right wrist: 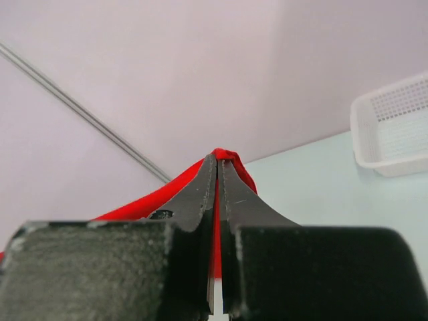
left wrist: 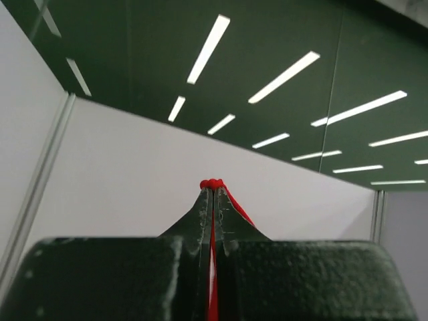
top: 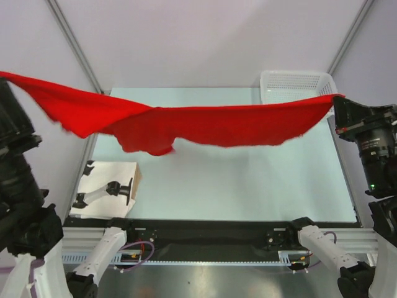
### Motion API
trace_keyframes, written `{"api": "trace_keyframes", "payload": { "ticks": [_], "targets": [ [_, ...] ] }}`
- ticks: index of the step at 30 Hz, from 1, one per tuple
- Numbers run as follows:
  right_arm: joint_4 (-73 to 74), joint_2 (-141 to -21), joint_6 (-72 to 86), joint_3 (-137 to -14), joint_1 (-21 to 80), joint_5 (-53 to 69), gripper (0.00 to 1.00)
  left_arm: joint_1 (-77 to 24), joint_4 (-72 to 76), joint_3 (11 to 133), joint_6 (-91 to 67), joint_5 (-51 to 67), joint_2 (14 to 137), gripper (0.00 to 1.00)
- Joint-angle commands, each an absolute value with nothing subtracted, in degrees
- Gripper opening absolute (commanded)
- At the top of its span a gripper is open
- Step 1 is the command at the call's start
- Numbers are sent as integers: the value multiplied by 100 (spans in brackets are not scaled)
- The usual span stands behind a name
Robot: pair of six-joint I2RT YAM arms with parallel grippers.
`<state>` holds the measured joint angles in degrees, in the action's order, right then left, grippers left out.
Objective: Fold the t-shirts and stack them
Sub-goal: Flatten the tshirt out
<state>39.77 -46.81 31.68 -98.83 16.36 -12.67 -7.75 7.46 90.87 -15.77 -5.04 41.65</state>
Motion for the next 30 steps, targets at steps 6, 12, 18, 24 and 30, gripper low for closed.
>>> {"api": "trace_keyframes", "payload": {
  "ticks": [6, 12, 18, 24, 30],
  "targets": [
    [4158, -5687, 3524, -9747, 1652, -1652, 0, -756, 493, 10071, -1591, -45, 5991, 0],
    [3139, -6862, 3498, -8729, 1083, -1881, 0, -773, 913, 10178, -1854, 1448, 8256, 0],
    [1610, -8065, 3216, -7394, 686, -1907, 0, -809, 1106, 10415, -1723, 2355, 10509, 0],
    [1309, -9024, 3094, -7180, 493, -2013, 0, -703, 985, 11766, -2074, 2953, 12873, 0],
    [1257, -9553, 3024, -7259, 273, -2039, 0, -642, 1512, 12857, -2996, 2918, 14148, 0]
  ]
}}
